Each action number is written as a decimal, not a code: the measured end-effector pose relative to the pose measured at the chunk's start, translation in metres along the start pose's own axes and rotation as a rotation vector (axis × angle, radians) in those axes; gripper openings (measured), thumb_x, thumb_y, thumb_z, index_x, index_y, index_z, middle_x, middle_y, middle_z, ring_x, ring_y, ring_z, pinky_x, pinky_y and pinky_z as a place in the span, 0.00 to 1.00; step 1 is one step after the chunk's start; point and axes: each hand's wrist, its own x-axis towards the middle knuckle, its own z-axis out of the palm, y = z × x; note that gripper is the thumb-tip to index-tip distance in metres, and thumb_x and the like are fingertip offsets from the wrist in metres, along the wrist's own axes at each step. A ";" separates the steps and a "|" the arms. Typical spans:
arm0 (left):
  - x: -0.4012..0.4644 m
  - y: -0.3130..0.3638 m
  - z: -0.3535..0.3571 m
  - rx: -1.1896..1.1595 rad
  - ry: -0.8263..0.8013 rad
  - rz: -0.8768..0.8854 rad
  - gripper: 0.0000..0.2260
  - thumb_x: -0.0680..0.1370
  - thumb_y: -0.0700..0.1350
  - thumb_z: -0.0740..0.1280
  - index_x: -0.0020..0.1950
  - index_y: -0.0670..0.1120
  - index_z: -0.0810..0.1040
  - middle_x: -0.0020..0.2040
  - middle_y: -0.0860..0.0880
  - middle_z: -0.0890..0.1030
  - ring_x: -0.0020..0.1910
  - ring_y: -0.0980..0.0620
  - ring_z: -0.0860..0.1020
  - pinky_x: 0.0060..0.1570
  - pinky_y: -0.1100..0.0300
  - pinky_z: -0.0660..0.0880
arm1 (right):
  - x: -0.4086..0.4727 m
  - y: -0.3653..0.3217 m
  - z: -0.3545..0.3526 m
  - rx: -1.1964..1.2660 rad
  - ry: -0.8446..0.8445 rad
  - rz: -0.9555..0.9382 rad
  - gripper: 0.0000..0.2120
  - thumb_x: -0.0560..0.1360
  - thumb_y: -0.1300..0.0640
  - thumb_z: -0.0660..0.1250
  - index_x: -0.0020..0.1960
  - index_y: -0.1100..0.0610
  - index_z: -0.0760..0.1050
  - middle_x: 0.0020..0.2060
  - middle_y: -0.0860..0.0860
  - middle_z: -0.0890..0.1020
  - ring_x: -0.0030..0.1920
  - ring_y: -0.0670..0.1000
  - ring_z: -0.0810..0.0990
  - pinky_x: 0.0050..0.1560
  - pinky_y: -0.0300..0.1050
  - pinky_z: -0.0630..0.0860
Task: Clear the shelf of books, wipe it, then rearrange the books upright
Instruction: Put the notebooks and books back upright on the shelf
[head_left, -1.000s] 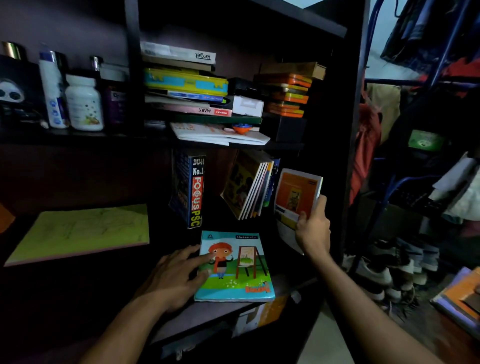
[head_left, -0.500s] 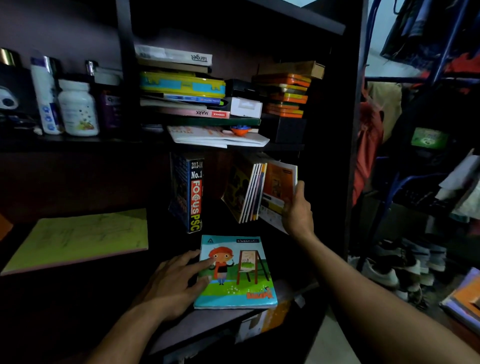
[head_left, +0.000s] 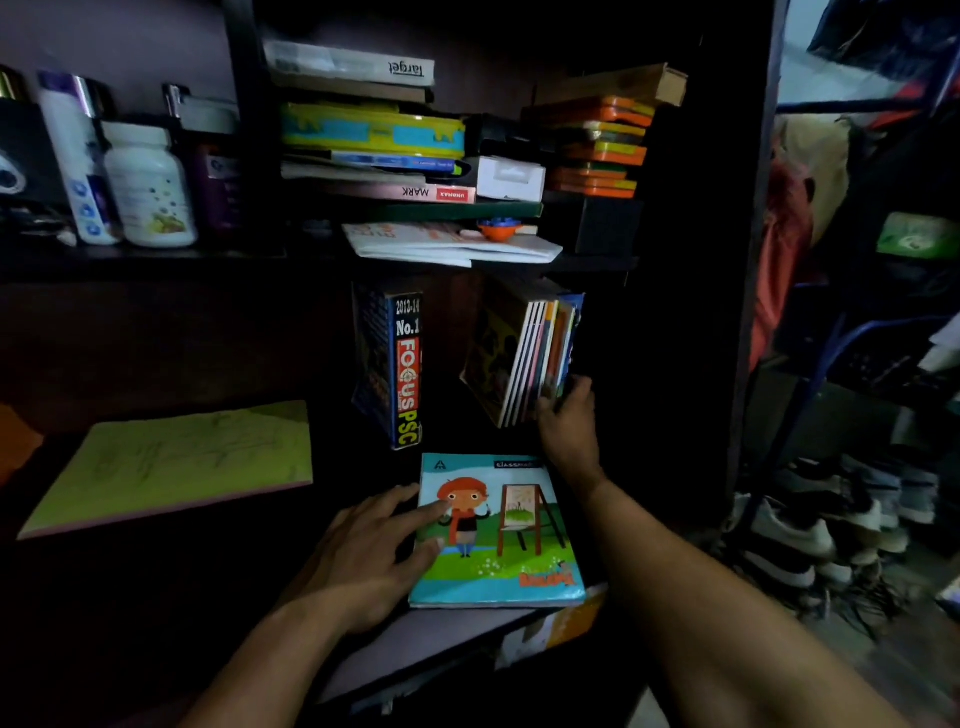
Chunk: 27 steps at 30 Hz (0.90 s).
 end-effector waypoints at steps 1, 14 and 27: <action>0.000 0.000 0.000 0.002 -0.002 -0.002 0.23 0.80 0.66 0.52 0.76 0.69 0.61 0.81 0.59 0.55 0.79 0.56 0.53 0.74 0.60 0.49 | -0.001 0.001 -0.006 0.023 0.074 0.002 0.16 0.79 0.54 0.67 0.62 0.56 0.66 0.60 0.57 0.75 0.58 0.57 0.77 0.57 0.48 0.75; -0.002 0.007 -0.005 0.063 -0.027 -0.015 0.32 0.76 0.71 0.46 0.79 0.65 0.56 0.81 0.60 0.54 0.80 0.57 0.52 0.74 0.61 0.48 | -0.008 -0.003 -0.004 -0.083 -0.263 -0.047 0.18 0.74 0.61 0.70 0.60 0.55 0.67 0.57 0.52 0.74 0.52 0.50 0.76 0.49 0.39 0.70; -0.002 0.003 -0.004 0.024 -0.026 0.054 0.53 0.59 0.86 0.51 0.80 0.63 0.52 0.81 0.59 0.58 0.79 0.59 0.54 0.73 0.61 0.51 | -0.064 -0.003 -0.026 -0.880 -0.270 -0.212 0.29 0.77 0.31 0.54 0.64 0.53 0.73 0.62 0.55 0.76 0.64 0.60 0.71 0.62 0.56 0.65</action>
